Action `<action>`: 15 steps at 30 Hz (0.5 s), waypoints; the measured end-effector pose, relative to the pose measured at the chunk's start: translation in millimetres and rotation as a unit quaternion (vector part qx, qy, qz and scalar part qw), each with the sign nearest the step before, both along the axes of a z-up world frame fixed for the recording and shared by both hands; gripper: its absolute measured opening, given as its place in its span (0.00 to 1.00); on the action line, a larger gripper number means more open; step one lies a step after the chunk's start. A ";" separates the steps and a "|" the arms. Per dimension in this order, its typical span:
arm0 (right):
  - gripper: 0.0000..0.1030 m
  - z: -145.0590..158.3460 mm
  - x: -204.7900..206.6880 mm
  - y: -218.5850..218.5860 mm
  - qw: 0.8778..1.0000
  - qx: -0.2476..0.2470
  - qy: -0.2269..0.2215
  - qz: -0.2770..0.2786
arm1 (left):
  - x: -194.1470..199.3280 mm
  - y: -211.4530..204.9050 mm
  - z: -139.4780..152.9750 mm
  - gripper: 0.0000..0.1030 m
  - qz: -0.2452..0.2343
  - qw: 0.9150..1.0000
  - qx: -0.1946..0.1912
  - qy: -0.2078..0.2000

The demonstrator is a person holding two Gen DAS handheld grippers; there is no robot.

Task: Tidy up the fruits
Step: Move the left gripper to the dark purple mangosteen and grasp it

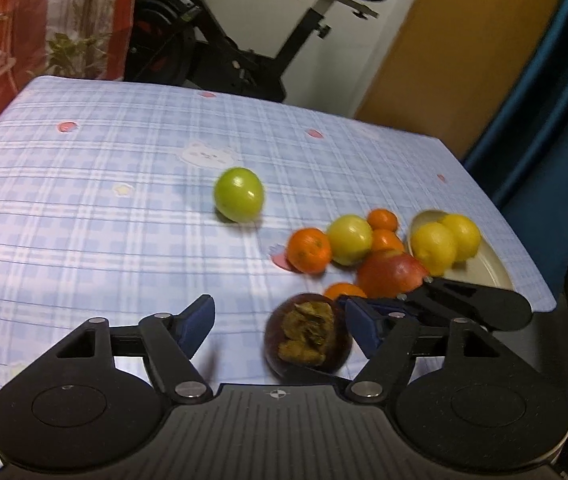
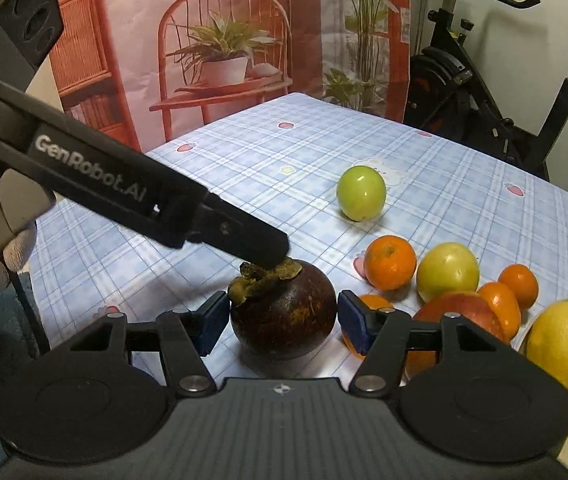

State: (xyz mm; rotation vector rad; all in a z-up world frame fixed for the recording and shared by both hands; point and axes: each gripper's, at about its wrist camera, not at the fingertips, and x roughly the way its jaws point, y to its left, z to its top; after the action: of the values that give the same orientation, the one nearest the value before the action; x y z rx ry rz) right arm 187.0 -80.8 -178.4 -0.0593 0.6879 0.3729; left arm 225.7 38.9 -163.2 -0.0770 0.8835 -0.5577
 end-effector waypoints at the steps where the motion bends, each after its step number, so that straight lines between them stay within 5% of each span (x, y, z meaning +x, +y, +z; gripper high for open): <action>1: 0.60 -0.1 -1.0 -0.6 1.000 0.001 -0.002 0.000 | -1.0 -3.2 -1.8 0.72 -0.005 1.000 0.005 0.001; 15: 0.60 -3.9 -9.5 0.7 1.000 -0.003 -0.021 0.005 | -5.2 -15.2 -22.0 0.70 -0.005 1.000 0.009 0.019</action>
State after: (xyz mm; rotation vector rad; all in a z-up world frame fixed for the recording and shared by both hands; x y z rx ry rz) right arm 177.5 -80.1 -182.3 -0.0764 0.6469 0.3779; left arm 220.5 23.7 -185.2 -0.0675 0.9266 -0.5596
